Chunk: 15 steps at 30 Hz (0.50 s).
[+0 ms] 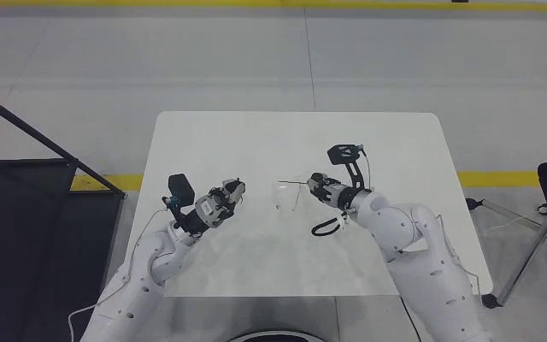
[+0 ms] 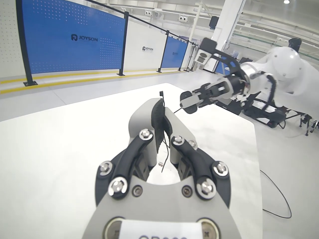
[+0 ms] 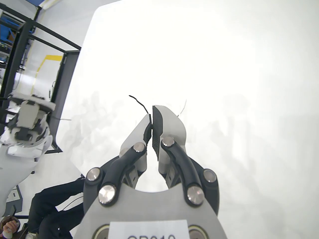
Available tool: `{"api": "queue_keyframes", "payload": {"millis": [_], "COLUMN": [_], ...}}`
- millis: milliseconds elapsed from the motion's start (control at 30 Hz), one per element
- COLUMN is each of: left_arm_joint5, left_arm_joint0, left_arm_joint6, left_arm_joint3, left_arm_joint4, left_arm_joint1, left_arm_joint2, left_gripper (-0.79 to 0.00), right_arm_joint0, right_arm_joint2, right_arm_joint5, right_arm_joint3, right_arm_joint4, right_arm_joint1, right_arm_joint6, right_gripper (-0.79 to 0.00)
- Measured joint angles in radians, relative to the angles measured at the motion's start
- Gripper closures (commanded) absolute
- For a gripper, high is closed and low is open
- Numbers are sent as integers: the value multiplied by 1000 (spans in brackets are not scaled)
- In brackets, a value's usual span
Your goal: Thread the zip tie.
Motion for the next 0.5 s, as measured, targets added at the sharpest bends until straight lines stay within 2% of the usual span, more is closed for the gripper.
{"api": "queue_keyframes", "payload": {"millis": [100,500], "left_arm_joint5": [-1,0], "left_arm_joint0": [0,0], "left_arm_joint6": [0,-1], "left_arm_joint3": [0,0], "left_arm_joint4": [-1,0], "left_arm_joint1": [0,0], "left_arm_joint2": [0,0], "left_gripper": [0,0], "right_arm_joint0": [-35,-32], "right_arm_joint2": [26,25], "right_arm_joint5": [-41,-38], "right_arm_joint3": [-26,-25], "right_arm_joint4": [23,22], "right_arm_joint1": [6,5], "right_arm_joint6": [1,1], "right_gripper": [0,0]}}
